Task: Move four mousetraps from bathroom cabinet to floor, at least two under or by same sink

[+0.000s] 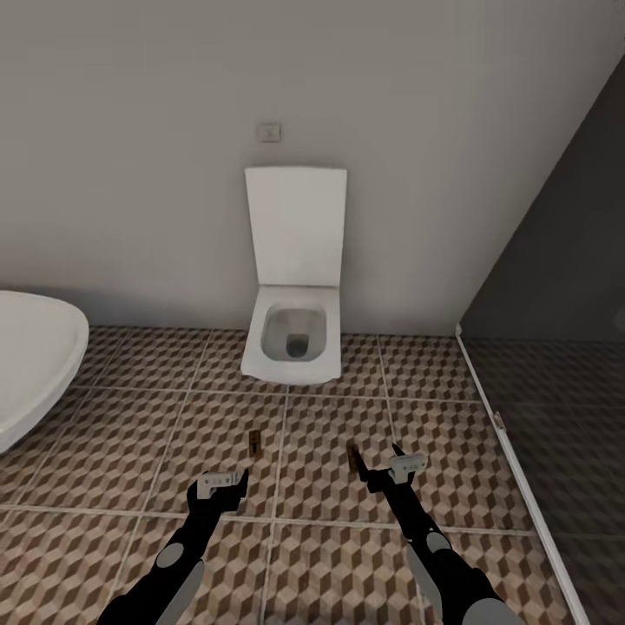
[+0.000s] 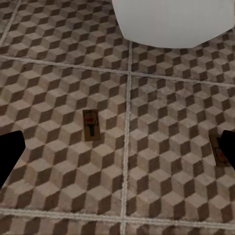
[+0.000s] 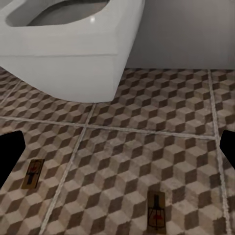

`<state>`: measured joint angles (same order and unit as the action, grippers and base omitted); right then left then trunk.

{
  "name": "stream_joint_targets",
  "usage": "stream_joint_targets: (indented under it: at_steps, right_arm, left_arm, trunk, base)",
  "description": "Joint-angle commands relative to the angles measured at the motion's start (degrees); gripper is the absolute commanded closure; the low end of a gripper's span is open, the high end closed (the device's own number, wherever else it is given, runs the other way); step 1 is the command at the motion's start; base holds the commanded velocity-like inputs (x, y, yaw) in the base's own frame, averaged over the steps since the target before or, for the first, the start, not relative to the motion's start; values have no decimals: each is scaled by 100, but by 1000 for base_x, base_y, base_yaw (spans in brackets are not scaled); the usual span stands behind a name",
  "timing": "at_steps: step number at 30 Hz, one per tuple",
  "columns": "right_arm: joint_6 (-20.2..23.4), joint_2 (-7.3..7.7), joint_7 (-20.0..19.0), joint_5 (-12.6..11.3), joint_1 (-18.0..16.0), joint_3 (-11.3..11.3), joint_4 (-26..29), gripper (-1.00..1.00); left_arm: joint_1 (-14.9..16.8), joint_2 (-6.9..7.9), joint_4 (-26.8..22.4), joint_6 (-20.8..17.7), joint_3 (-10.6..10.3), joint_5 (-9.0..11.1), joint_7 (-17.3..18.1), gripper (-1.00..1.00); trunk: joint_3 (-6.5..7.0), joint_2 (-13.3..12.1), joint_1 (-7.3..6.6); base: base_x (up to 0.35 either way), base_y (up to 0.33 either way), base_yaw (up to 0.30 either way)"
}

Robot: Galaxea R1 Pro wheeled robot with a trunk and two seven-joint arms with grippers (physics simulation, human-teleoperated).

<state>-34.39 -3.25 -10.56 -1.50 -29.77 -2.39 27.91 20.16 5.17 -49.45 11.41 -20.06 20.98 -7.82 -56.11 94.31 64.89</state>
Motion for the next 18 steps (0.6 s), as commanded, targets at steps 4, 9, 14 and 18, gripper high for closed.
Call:
stream_joint_targets:
  at_steps: [4, 9, 14, 18]
  right_arm:
    - [-17, 0, -25, -17, -3, 2, -5, -100]
    - [-16, 0, -25, -17, -3, 2, -5, -100]
    - [-15, 0, -25, -17, -3, 2, -5, -100]
    - [-15, 0, -25, -17, -3, 2, -5, -100]
  left_arm:
    - [5, 10, 11, 28, -45, 47, -52, -100]
    - [5, 5, 20, 28, -49, 47, -53, -100]
    - [5, -9, 29, 28, -50, 47, -51, -100]
    - [5, -14, 42, 28, -51, 47, -51, -100]
  trunk:
    - [69, -160, -89]
    - [159, -361, -199]
    - [249, -561, -309]
    - [320, -722, -396]
  base:
    - [0, 0, 0]
    - [0, 0, 0]
    - [0, 0, 0]
    - [0, 0, 0]
